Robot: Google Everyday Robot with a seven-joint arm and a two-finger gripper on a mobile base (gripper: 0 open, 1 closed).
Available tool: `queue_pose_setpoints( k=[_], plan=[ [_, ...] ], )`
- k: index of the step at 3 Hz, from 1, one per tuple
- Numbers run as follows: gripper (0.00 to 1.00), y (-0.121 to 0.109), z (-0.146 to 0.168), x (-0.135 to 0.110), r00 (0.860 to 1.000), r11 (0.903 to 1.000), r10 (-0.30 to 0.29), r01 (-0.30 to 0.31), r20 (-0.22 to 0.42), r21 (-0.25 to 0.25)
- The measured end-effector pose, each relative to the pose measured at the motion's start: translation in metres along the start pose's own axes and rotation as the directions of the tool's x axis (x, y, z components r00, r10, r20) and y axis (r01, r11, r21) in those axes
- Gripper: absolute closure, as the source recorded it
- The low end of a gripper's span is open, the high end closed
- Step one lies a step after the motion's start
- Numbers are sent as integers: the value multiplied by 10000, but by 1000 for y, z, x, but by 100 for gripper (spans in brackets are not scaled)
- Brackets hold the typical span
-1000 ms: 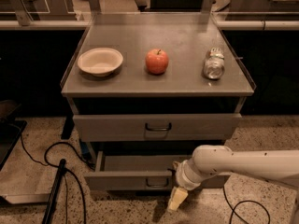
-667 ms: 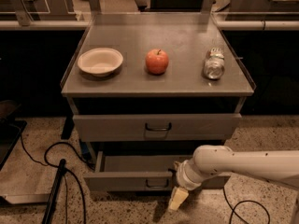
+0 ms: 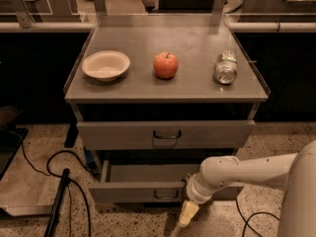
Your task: Open middle drawer
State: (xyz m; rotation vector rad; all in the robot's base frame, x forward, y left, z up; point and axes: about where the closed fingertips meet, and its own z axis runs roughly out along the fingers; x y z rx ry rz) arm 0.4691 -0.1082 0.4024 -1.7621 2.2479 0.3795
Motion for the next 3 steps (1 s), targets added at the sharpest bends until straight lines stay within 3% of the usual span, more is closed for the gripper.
queue_pose_setpoints(
  k=[1,2,3],
  plan=[
    [0,13,4,12,9993,9994,152,-163,-347,-306],
    [0,13,-1,10,9993,9994,153,-163,-347,-307],
    [0,70,-41,26,9985,9944,481,-504,-267,-928]
  ],
)
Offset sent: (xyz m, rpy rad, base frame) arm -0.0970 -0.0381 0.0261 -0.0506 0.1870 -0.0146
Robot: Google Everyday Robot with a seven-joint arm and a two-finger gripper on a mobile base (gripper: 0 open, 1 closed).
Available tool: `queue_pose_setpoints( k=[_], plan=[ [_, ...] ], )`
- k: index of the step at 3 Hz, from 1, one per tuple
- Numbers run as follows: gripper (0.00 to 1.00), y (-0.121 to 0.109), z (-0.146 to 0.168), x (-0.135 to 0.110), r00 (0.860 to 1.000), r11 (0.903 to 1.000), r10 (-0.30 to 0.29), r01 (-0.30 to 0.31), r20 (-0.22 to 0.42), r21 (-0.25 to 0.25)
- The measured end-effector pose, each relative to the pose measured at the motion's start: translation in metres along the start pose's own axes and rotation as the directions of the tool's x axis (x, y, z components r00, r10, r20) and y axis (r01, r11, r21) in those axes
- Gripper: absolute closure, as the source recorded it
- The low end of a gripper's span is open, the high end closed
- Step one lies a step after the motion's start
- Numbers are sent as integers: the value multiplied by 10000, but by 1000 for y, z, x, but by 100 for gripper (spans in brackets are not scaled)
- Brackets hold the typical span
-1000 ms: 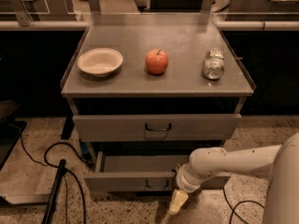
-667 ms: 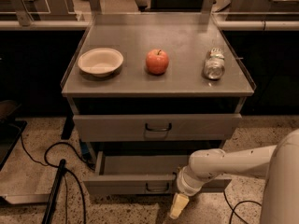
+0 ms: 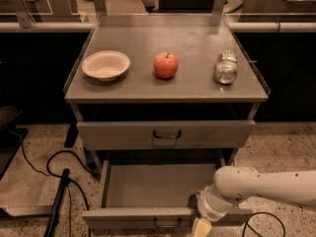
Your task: Open middle drawer
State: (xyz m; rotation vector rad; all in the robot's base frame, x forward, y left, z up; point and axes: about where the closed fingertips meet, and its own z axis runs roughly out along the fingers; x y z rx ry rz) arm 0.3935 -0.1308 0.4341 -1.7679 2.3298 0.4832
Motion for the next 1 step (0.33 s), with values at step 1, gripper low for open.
queue_pose_setpoints(
  k=[1],
  plan=[
    [0,0,0,0,10000,10000,0,0,0,0]
  ],
)
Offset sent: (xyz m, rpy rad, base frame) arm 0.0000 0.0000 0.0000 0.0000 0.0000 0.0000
